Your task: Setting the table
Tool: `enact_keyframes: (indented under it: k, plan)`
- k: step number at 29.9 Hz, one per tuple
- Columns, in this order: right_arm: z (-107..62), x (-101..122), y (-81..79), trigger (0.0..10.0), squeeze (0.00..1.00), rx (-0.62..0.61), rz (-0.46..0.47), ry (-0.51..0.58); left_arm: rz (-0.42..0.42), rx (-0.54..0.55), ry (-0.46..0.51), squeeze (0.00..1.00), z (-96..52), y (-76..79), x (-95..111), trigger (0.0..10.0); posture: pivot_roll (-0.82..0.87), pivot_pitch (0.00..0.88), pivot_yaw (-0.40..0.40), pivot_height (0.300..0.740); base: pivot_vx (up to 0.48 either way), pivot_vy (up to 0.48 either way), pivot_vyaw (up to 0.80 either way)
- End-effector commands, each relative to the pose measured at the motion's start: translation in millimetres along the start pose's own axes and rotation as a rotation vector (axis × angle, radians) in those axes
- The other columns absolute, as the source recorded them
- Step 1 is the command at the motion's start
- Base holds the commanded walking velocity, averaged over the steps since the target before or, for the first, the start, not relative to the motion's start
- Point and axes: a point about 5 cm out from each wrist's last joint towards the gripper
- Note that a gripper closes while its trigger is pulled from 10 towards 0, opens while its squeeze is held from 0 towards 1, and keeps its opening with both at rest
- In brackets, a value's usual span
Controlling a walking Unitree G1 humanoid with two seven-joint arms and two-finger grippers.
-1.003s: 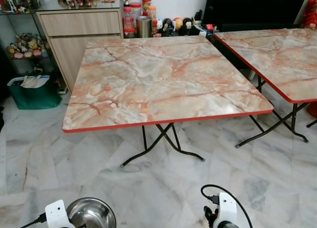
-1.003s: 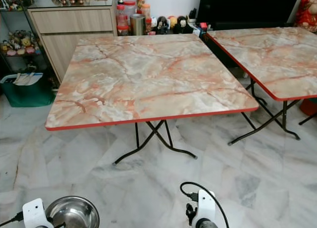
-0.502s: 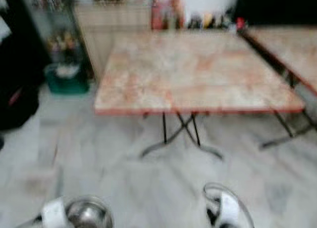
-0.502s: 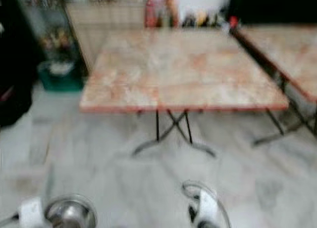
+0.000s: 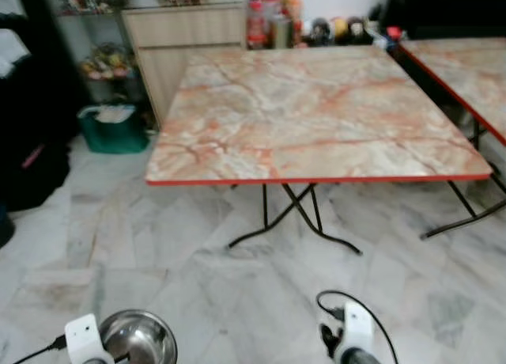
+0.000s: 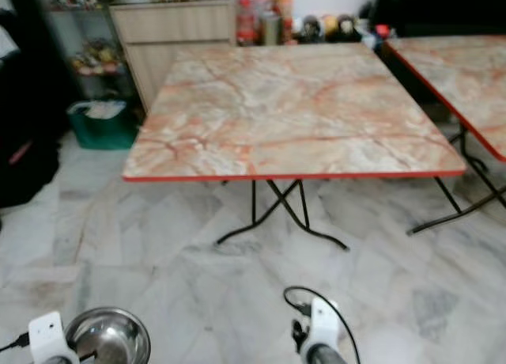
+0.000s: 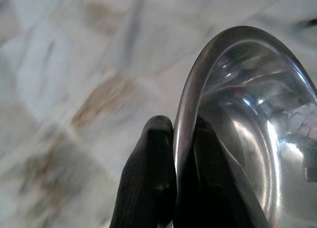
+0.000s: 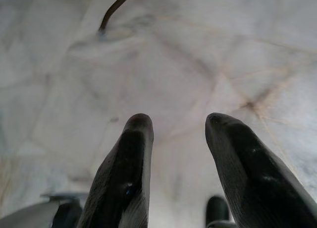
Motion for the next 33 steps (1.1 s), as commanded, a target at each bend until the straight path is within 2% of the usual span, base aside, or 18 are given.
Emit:
enact_keyframes:
  k: [1,9,11,16,18,33]
  plan:
    - [-3.3,-8.4,9.9,10.0,0.0,-0.032,0.022,-0.024,-0.006,-0.002,0.002,0.0,0.0,0.0,0.2,10.0,0.1,0.0,0.029,0.74,0.0,0.0,0.0]
    - [-3.4,-8.2,10.4,10.0,0.0,-0.035,0.014,-0.023,-0.001,-0.002,0.005,0.0,-0.2,-0.4,-0.1,10.0,0.1,0.0,0.028,0.74,0.0,0.0,0.0]
    - [-3.4,-7.3,10.7,10.0,0.0,-0.027,-0.014,-0.022,0.004,-0.008,0.009,0.0,-0.5,1.5,-0.3,10.0,0.09,0.0,0.027,0.74,0.313,0.0,0.0]
    - [-3.5,-7.2,11.9,10.0,0.0,-0.044,-0.006,-0.019,0.014,-0.015,0.005,0.0,-0.9,3.5,-1.6,10.0,0.09,0.0,0.025,0.74,0.327,0.0,0.76]
    - [-3.6,-8.4,11.9,10.0,0.0,-0.048,0.026,-0.023,0.015,-0.016,0.002,0.0,-1.2,3.5,-2.9,10.0,0.09,0.0,0.025,0.74,0.328,0.0,0.0]
    - [-3.6,-8.6,11.9,10.0,0.0,-0.044,-0.011,-0.032,0.033,-0.034,-0.015,0.0,-2.0,6.5,-6.9,10.0,0.09,0.0,0.027,0.74,0.327,0.0,0.0]
Point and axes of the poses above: a point about 5 cm out from each wrist's last joint towards the gripper, its own z axis pointing out of the wrist towards the gripper, its own x axis along the axis of the wrist's last joint, y = z × x, and after that the axes turned 3 degrees about z, right-handed
